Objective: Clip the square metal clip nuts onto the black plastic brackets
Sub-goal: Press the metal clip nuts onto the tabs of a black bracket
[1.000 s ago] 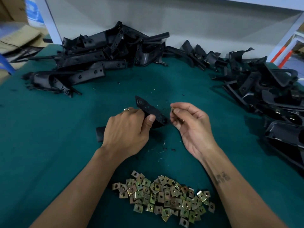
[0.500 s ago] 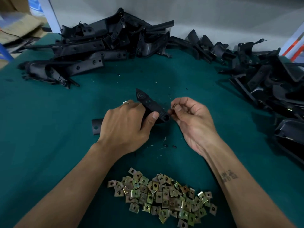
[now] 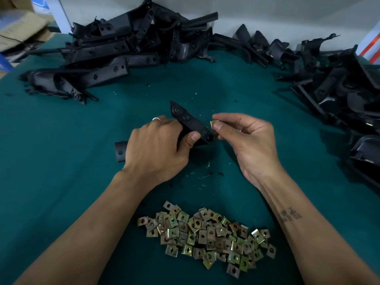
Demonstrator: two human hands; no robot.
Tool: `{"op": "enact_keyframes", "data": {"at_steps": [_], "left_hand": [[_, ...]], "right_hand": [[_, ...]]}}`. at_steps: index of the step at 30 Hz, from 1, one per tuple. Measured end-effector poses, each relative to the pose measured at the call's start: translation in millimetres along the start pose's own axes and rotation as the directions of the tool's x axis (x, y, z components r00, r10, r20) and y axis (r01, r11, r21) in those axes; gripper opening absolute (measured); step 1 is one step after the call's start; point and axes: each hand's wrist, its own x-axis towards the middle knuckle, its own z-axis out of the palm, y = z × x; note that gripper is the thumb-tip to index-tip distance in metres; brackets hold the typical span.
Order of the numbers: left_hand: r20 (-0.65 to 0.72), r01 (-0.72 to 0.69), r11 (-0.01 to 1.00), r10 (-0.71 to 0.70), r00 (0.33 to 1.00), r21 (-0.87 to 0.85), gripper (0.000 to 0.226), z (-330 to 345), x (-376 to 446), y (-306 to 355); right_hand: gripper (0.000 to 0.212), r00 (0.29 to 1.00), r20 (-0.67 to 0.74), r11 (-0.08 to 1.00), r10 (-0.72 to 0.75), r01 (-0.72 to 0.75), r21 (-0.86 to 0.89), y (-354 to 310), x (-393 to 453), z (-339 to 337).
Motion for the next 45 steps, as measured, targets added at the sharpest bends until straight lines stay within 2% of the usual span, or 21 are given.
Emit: {"op": "enact_keyframes", "data": {"at_steps": [4, 12, 17, 21, 24, 28, 32, 38, 42, 45], "left_hand": [[0.003, -0.001, 1.000, 0.001, 1.000, 0.014, 0.064, -0.4, -0.2, 0.4], [0.000, -0.010, 1.000, 0.010, 1.000, 0.012, 0.063, -1.8, -0.3, 0.6], [0.006, -0.007, 1.000, 0.007, 1.000, 0.023, 0.059, -1.9, -0.6, 1.2], [0.026, 0.002, 0.999, -0.003, 1.000, 0.037, 0.061, -2.6, -0.1, 1.6], [0.026, 0.001, 0.999, -0.002, 1.000, 0.038, 0.062, -3.5, 0.0, 2.2], [0.016, 0.017, 0.999, -0.018, 1.000, 0.035, 0.065, -3.7, 0.4, 1.5], [0.002, 0.015, 1.000, -0.015, 1.000, 0.004, 0.060, -3.2, 0.0, 0.9], [-0.050, -0.022, 0.999, 0.020, 0.999, -0.036, 0.058, -2.7, -0.6, 0.8], [-0.068, -0.025, 0.997, 0.020, 0.998, -0.071, 0.059, -3.3, -1.9, -0.4], [-0.058, -0.036, 0.997, 0.032, 0.998, -0.073, 0.062, -3.6, -2.2, -0.6]], "right_hand": [[0.021, 0.999, 0.046, 1.000, -0.001, 0.001, -0.013, 1.8, -1.9, 3.4], [0.017, 1.000, -0.003, 1.000, -0.003, 0.003, 0.013, -0.1, -4.0, 7.3], [0.026, 0.999, -0.045, 1.000, -0.016, 0.016, 0.007, 2.2, -4.9, 12.2], [0.020, 0.999, -0.054, 1.000, 0.009, -0.009, 0.007, 0.9, -5.0, 13.2], [0.027, 0.998, -0.063, 1.000, 0.008, -0.008, -0.005, 0.9, -4.3, 12.4], [0.023, 0.999, -0.040, 0.999, 0.030, -0.028, 0.043, 2.4, -6.4, 14.6], [0.016, 0.996, -0.021, 0.978, 0.083, -0.078, 0.191, 1.7, -6.7, 16.3], [0.025, 0.998, -0.026, 0.981, 0.058, -0.052, 0.187, 1.5, -8.2, 20.4], [0.021, 0.994, 0.096, 0.968, 0.061, -0.082, 0.237, -5.7, -9.3, 17.6], [0.020, 0.989, 0.104, 0.960, 0.103, -0.126, 0.251, -9.5, -10.2, 15.6]]}}
